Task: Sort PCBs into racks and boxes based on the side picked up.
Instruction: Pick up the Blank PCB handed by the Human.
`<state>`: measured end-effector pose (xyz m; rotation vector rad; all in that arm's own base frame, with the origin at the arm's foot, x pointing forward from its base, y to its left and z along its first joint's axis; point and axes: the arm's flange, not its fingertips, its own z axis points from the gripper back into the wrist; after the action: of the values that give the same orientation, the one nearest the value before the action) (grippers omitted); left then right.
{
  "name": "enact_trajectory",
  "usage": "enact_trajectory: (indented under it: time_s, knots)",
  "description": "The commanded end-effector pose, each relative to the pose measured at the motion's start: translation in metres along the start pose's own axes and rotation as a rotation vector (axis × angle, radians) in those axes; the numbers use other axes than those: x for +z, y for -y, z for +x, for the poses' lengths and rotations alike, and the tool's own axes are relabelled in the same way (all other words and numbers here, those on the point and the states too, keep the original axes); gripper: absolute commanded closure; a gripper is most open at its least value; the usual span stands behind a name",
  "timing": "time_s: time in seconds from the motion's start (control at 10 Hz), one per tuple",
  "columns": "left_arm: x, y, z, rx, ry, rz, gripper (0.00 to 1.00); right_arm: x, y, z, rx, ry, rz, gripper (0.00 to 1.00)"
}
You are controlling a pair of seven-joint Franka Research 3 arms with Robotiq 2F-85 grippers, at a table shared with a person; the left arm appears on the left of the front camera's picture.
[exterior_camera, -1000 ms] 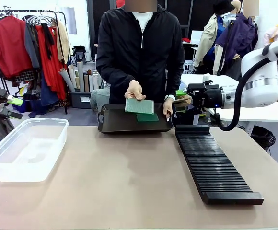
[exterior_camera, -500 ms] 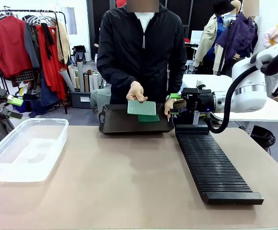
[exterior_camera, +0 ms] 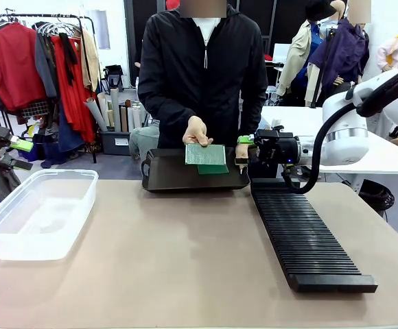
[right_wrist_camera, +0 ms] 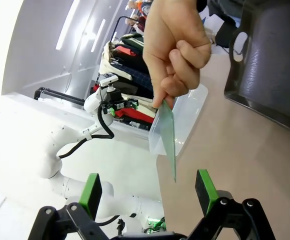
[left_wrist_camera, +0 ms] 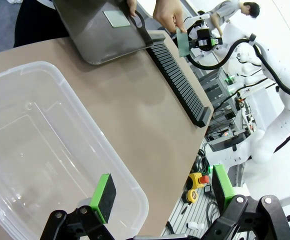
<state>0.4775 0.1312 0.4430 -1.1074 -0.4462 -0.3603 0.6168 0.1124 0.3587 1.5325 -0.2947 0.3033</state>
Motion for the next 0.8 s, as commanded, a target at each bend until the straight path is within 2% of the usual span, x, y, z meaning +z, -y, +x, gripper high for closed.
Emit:
enact_trajectory:
  time_s: [0.0,0.7]
  knots:
    - [0.000,0.002,0.000,0.002,0.001,0.004,0.00,-0.010,0.000,0.015,0.021,-0.028,0.023,0.00]
    - [0.000,0.002,0.000,0.002,0.001,0.004,0.00,-0.028,0.024,0.034,0.043,-0.076,-0.040,0.00]
